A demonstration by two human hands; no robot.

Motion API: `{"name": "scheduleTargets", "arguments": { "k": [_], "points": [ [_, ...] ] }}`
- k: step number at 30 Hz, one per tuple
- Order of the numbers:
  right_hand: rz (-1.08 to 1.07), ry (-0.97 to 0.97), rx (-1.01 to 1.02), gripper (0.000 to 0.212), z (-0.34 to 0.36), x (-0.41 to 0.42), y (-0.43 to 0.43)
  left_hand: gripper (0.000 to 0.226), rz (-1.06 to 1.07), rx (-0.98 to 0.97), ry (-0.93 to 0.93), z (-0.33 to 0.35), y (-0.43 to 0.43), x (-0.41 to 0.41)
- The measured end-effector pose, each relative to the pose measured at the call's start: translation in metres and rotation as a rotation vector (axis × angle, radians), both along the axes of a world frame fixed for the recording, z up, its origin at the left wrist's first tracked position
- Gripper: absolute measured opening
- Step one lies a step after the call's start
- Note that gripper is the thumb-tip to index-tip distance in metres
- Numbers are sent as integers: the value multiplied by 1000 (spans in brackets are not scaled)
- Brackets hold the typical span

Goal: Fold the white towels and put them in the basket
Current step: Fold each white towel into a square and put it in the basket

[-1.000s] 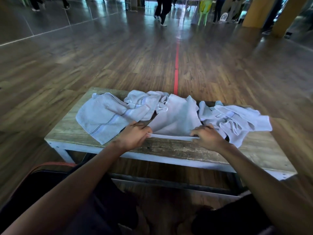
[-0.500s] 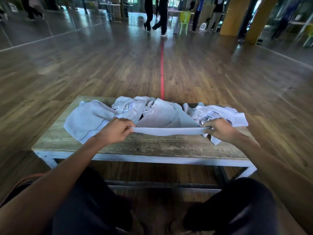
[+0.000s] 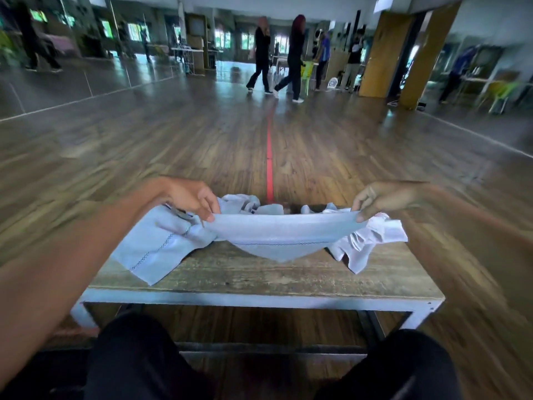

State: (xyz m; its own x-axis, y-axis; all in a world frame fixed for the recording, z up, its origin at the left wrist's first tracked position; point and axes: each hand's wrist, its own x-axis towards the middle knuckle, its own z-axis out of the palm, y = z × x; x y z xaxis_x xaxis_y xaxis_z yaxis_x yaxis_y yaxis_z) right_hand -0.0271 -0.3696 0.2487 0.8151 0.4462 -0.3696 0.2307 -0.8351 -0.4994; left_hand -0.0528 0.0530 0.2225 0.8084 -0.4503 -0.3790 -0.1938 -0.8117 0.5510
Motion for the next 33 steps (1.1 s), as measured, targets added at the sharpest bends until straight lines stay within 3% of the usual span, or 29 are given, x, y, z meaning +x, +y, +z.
{"name": "scheduleTargets", "arguments": {
  "k": [4,11,15,24,27,29,33],
  "points": [
    [-25,-67,-31,17,76,0,6,11,37,40,-27,83,1,8],
    [-97,-347,54,10,196,-3,7,12,123,9,-410,209,3,10],
    [-133,-491,108,7,239,-7,8,6,146,-104,-769,247,3,13],
    [-158,-798,177,4,301,-17,9,9,264,-95,-1093,305,-9,9],
    [-170,-883,195,5,311,-17,10,11,285,-100,-1118,318,-10,6],
    [-161,-835,207,7,315,-19,10,9,267,-86,-1031,326,-9,2],
    [-147,-412,214,28,321,-28,5,12,231,-121,-440,339,-4,-12]
  ]
}}
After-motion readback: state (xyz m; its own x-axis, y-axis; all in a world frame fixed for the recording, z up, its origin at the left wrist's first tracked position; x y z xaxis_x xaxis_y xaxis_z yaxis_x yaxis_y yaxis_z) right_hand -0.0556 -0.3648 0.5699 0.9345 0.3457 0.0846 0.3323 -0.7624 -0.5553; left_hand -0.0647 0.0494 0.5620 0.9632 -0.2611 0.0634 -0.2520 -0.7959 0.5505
